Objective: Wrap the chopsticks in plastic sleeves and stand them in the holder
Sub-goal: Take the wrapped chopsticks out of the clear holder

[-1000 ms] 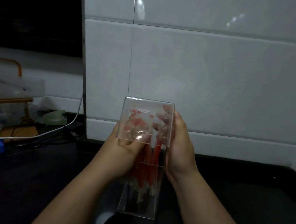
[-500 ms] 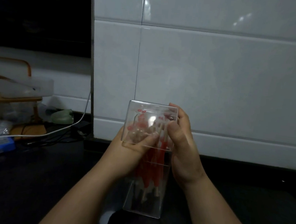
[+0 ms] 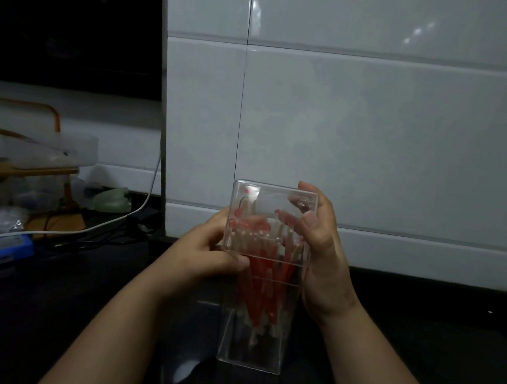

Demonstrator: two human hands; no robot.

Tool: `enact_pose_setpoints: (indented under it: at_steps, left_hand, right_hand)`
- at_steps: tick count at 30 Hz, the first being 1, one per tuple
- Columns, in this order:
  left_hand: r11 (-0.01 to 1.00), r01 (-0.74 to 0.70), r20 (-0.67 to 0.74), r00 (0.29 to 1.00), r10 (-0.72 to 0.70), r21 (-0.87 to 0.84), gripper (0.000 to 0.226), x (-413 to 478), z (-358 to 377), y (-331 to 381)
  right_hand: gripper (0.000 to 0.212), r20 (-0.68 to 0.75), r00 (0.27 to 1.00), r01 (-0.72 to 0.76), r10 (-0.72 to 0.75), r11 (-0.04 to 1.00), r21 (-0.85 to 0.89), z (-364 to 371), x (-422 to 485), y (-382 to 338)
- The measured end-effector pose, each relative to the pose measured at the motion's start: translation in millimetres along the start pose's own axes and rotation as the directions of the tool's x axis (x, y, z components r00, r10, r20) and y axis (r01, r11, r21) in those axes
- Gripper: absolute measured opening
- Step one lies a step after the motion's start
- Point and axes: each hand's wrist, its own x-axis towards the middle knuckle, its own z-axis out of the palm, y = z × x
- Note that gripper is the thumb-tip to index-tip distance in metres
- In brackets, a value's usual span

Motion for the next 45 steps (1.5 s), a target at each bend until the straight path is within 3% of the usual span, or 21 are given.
enact_pose_setpoints:
  at_steps: [4, 10, 15, 20, 28, 31, 35, 39, 45]
  left_hand:
    - [0.991, -0.093, -0.081, 0.993, 0.085, -0.095, 0.054, 2, -8, -6]
    - [0.982, -0.078, -0.136, 0.989, 0.055, -0.174, 0.067, 8, -11, -17]
    - [0.975, -0.059, -0.085, 0.995, 0.042, -0.215, 0.094, 10, -9, -20]
    - [0.970, -0.069, -0.064, 0.996, 0.056, -0.235, 0.095, 11, -6, -23]
    - [0.899, -0.096, -0.020, 0.995, 0.097, -0.426, 0.098, 8, -4, -20]
    - [0.934, -0.113, -0.049, 0.993, 0.103, -0.339, 0.101, 7, 4, -15]
    - [0.970, -0.160, -0.115, 0.983, 0.140, -0.184, 0.087, 10, 9, -16]
    - [0.971, -0.176, -0.134, 0.979, 0.155, -0.160, 0.080, 10, 7, -17]
    - [0.971, -0.188, -0.147, 0.975, 0.166, -0.147, 0.082, 9, 5, -20]
  right_hand:
    - [0.052, -0.001, 1.000, 0.007, -0.007, 0.999, -0.034, -2, 0, 3]
    - [0.063, 0.026, 1.000, 0.001, 0.000, 0.999, -0.049, -3, -1, 2]
    - [0.064, 0.043, 0.999, -0.007, 0.009, 0.999, -0.054, -4, 0, 3]
    - [0.064, 0.078, 0.997, 0.018, -0.015, 0.999, -0.047, -6, -1, 5]
    - [0.074, 0.106, 0.994, 0.013, -0.006, 0.998, -0.064, -9, 0, 7]
    - [0.079, 0.148, 0.989, -0.006, 0.020, 0.996, -0.092, -13, 1, 5]
    - [0.081, 0.131, 0.989, -0.049, 0.067, 0.990, -0.134, -19, 2, 5]
    - [0.069, 0.053, 0.992, -0.107, 0.115, 0.985, -0.135, -10, 1, 4]
    - [0.054, -0.021, 0.997, -0.071, 0.069, 0.993, -0.093, -4, 4, 4]
